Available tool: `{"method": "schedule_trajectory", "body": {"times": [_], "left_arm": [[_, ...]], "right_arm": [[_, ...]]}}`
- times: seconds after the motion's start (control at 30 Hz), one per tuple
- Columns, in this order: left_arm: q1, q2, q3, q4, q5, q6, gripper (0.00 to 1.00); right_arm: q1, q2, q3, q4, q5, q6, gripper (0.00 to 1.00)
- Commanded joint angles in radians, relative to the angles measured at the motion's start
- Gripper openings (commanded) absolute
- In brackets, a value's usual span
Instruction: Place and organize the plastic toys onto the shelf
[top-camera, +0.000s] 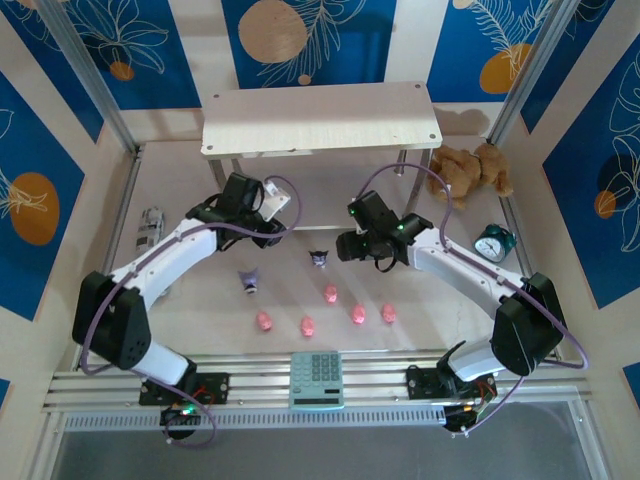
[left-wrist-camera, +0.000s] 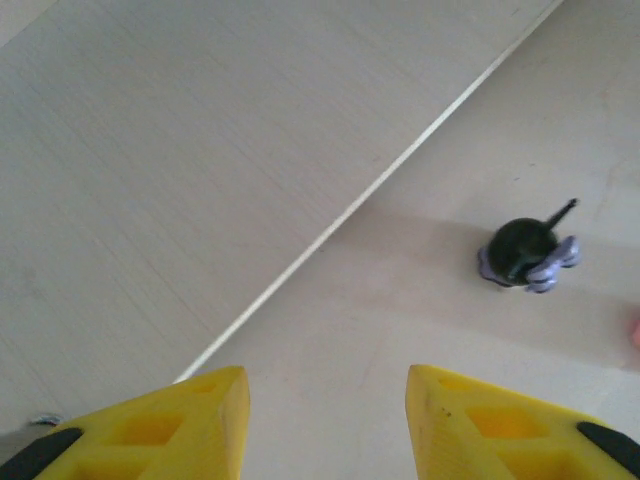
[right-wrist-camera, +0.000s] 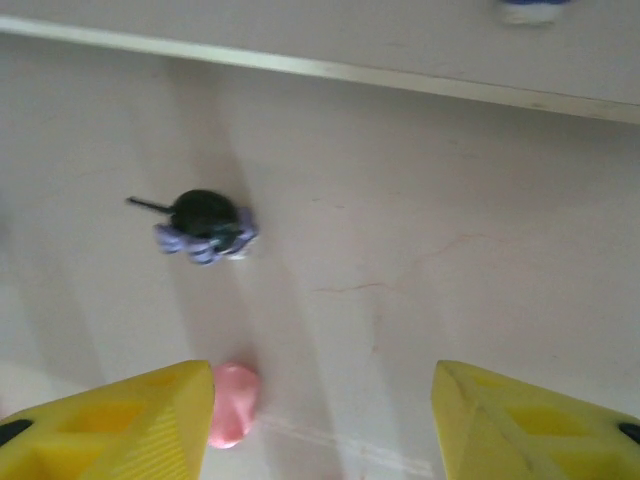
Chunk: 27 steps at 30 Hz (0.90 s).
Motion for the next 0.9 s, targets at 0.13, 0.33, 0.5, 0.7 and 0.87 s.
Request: {"method": "schedule_trajectory", "body": {"times": [0.13,0.33,0.5,0.7,0.87], "left_arm": [[-0.008,-0.081,-0.071,-0.054,0.127,-0.143,0.46],[-0.046,-0.087,-0.119,-0.021,0.216,-0.086,0.48],[-0.099,-0.020,-0.079,0.036,0.255,-0.041,0.49],[-0.130,0.110,0.004,0.058,0.260,0.020,0.50],[-0.133,0.196,0.038,0.071,0.269,0.060,0.49]], "right_arm": [[0.047,0.012,-0.045,0.128,-0.193,-0.220,0.61],[0.024,0.041,0.000,0.083,-0.196,-0.196,0.61],[-0.002,-0.008,-0.020,0.067,-0.180,-0.148,0.61],[-0.084,-0.126,-0.035,0.016,-0.178,-0.137,0.61],[-0.183,-0.231,-0.036,-0.015,-0.192,-0.136,0.61]]}}
